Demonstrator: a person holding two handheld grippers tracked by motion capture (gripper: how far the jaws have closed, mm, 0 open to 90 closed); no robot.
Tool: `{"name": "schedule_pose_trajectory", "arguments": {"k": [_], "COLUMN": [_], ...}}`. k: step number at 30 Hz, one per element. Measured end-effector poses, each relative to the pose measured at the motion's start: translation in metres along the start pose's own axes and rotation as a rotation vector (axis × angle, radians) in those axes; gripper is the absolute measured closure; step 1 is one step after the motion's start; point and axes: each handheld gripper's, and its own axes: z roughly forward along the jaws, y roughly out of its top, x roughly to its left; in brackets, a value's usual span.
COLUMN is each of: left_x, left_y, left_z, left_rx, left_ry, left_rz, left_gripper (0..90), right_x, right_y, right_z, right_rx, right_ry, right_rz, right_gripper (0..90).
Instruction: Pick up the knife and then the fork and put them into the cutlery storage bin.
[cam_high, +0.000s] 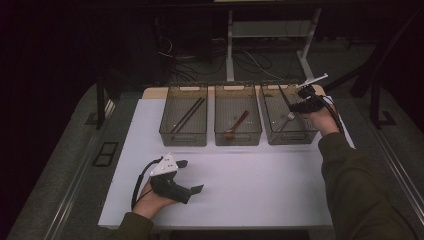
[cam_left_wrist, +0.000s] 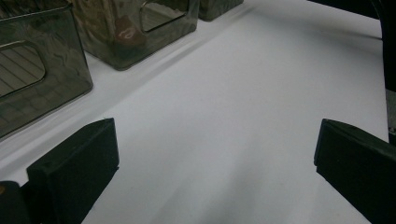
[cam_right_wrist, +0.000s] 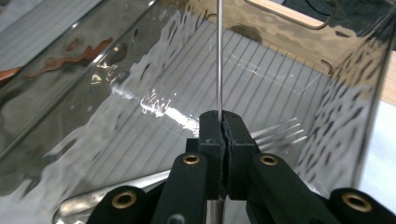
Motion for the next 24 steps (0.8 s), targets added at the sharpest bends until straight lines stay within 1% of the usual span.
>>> {"name": "schedule_pose_trajectory", "arguments": {"k": [3,5,8,9,12,14,16,17,19,20,21,22,24], "left_x": [0.000,-0.001,-0.001,-0.001,-0.001,0.000,0.000,0.000,0.000,0.000,0.000,0.000,0.000], "left_y": [0.000,0.000,0.000,0.000,0.000,0.000,0.000,0.000,0.000,0.000,0.000,0.000,0.000], "left_z": [0.001,0.002,0.002,0.002,0.001,0.001,0.001,0.000,0.000,0.000,0.000,0.000,0.000], "left_rx": [0.004,0.006,0.005,0.006,0.006,0.006,0.008,0.008,0.009,0.009,0.010,0.009,0.012], "left_ry": [-0.004,-0.005,-0.005,-0.006,-0.005,-0.002,0.003,0.005,0.007,0.009,0.009,0.010,0.011], "left_rz": [0.002,0.003,0.003,0.003,0.005,0.005,0.002,0.003,0.004,0.005,0.006,0.007,0.007], "left_gripper": [0.0,0.0,0.0,0.0,0.0,0.0,0.0,0.0,0.0,0.0,0.0,0.0,0.0], "right_x": [0.003,0.006,0.007,0.007,0.005,0.004,0.006,0.007,0.010,0.011,0.012,0.014,0.016], "right_y": [-0.001,-0.001,0.000,0.000,-0.001,-0.004,-0.008,-0.009,-0.015,-0.016,-0.019,-0.021,-0.026], "right_z": [0.008,0.010,0.007,0.006,-0.002,-0.010,-0.016,-0.018,-0.024,-0.027,-0.030,-0.033,-0.039], "right_rx": [0.008,0.003,-0.014,-0.021,-0.052,-0.099,-0.123,-0.128,-0.155,-0.167,-0.191,-0.200,-0.215], "right_ry": [0.008,0.001,-0.004,-0.001,0.032,0.077,0.096,0.100,0.103,0.105,0.099,0.096,0.093], "right_rz": [-0.003,-0.008,0.003,0.006,0.038,0.068,0.065,0.058,0.044,0.046,0.054,0.053,0.040], "right_gripper": [85.1,78.6,67.4,65.0,54.6,49.0,44.4,42.2,39.3,38.1,37.3,36.2,34.3]}}
